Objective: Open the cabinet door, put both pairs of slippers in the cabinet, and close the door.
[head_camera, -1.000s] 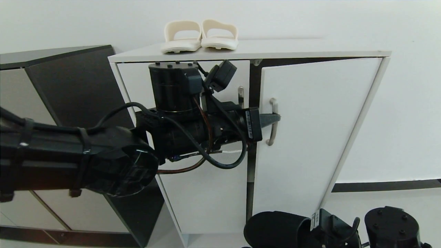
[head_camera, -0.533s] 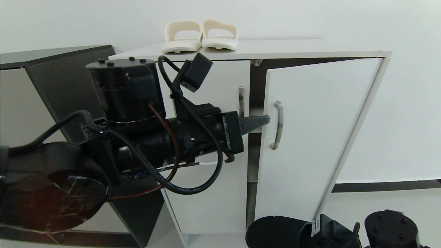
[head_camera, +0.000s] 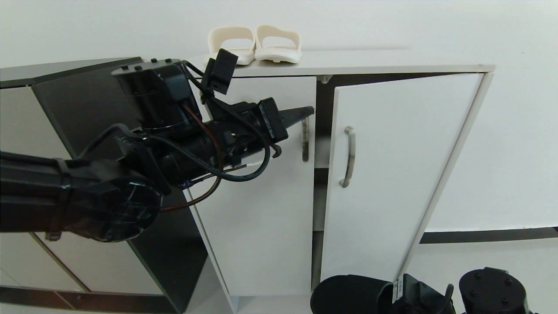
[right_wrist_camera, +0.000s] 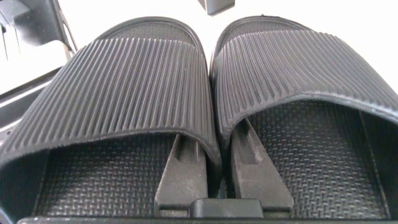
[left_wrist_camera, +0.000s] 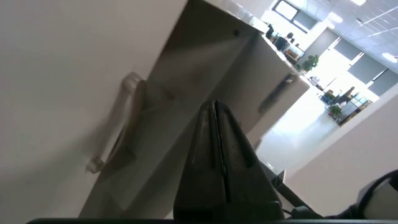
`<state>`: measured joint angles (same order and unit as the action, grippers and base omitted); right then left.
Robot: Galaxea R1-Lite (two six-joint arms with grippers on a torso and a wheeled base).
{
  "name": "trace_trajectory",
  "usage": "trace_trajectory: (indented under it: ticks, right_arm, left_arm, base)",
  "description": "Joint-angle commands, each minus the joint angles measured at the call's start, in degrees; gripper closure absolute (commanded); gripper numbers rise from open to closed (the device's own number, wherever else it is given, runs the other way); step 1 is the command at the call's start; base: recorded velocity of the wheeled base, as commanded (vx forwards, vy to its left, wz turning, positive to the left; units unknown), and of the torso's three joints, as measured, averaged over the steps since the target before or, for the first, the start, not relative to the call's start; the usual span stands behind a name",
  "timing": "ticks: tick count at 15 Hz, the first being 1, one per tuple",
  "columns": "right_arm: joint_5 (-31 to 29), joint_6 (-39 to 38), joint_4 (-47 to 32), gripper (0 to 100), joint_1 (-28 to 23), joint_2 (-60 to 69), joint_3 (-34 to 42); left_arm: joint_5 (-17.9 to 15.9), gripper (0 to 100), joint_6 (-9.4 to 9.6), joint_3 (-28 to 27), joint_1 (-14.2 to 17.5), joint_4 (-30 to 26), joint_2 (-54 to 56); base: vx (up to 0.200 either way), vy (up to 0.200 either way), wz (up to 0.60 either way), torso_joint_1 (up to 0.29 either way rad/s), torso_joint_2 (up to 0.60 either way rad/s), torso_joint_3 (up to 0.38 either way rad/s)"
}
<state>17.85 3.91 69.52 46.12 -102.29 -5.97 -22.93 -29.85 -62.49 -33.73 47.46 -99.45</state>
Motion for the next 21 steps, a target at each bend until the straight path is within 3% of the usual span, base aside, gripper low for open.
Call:
trace_trajectory:
  ticks: [1,5,6,11,13,15,18,20,21]
  right_arm:
    - [-0.01,0.13,0.0,100,0.03,-0.1,0.0]
    - [-0.01,0.13,0.0,100,0.03,-0.36,0.0]
    - [0.08,0.13,0.0,100,0.03,-0.36,0.0]
    - [-0.01,0.22,0.0,100,0.03,-0.36,0.17]
    - [0.17,0.22,0.09,100,0.03,-0.36,0.08]
    - [0.43,0.13,0.7,100,0.38,-0.28,0.35]
    - [0.43,0.04,4.04,100,2.66,-0.19,3.16]
    - [0.52,0.13,5.36,100,3.54,-0.19,5.09]
    - [1.14,0.04,5.98,100,3.8,-0.19,5.97]
  left_arm:
    - [-0.01,100,-0.03,-1.32,-0.11,0.0,-2.5]
    - [-0.1,100,2.78,-1.14,-1.07,-0.26,-2.24]
    - [-0.01,100,2.96,-1.5,-2.48,-1.14,-2.15]
    - [-0.01,100,3.49,-5.19,-2.83,-4.04,-4.08]
    - [-0.01,100,5.68,-5.71,-2.92,-7.82,-3.73]
    - [-0.01,100,6.39,-5.8,-3.09,-8.79,-3.73]
    - [0.17,100,7.18,-5.71,-3.71,-8.96,-3.73]
    - [0.34,100,11.22,-4.4,-5.29,-9.31,-3.73]
    - [0.78,100,15.0,-2.55,-8.46,-9.49,-3.29]
  base:
    - [0.0,0.0,0.0,0.0,0.0,0.0]
    - [0.0,0.0,0.0,0.0,0.0,0.0]
    - [0.0,0.0,0.0,0.0,0.0,0.0]
    - [0.0,0.0,0.0,0.0,0.0,0.0]
    - [0.0,0.0,0.0,0.0,0.0,0.0]
    - [0.0,0.0,0.0,0.0,0.0,0.0]
    - [-0.2,0.0,0.0,0.001,0.0,0.004]
    - [-0.2,0.0,0.0,0.01,0.01,-0.002]
    - [-0.2,0.0,0.0,-0.002,0.01,0.007]
